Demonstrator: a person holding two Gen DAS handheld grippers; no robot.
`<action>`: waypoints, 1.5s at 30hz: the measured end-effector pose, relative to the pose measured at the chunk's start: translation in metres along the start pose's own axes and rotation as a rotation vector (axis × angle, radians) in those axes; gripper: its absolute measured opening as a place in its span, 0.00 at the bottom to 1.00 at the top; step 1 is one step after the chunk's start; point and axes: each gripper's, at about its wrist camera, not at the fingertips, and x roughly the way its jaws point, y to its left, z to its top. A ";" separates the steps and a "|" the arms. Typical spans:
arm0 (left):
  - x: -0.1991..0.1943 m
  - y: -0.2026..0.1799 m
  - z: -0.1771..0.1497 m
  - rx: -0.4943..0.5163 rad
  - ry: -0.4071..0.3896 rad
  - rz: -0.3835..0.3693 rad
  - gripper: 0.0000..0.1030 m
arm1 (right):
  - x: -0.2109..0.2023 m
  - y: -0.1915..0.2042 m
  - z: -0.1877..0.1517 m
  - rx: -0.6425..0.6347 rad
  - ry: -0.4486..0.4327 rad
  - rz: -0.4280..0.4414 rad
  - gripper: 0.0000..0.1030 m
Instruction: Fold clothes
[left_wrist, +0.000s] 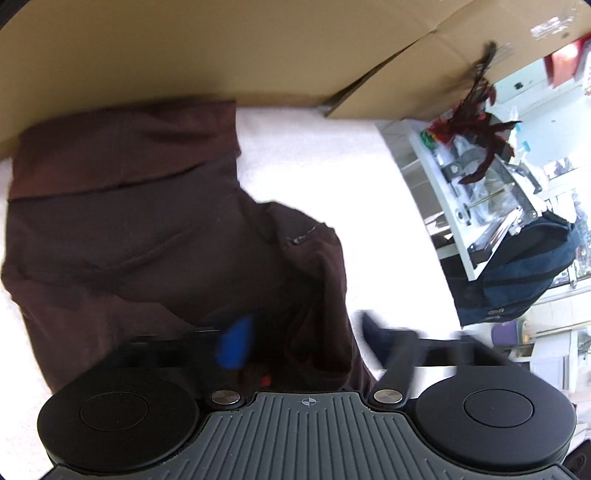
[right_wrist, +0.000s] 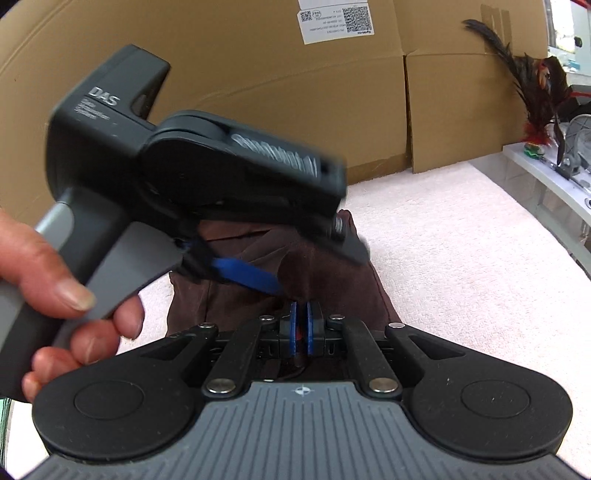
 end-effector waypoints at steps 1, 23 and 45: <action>0.003 0.001 0.000 0.000 0.006 -0.011 0.33 | -0.001 0.000 0.000 0.003 -0.002 -0.001 0.07; 0.002 -0.004 -0.001 0.071 0.028 0.010 0.10 | -0.103 -0.111 -0.103 0.013 0.192 -0.144 0.55; -0.035 0.024 0.002 0.013 -0.045 0.026 0.12 | -0.110 0.008 -0.112 -0.278 0.304 0.008 0.04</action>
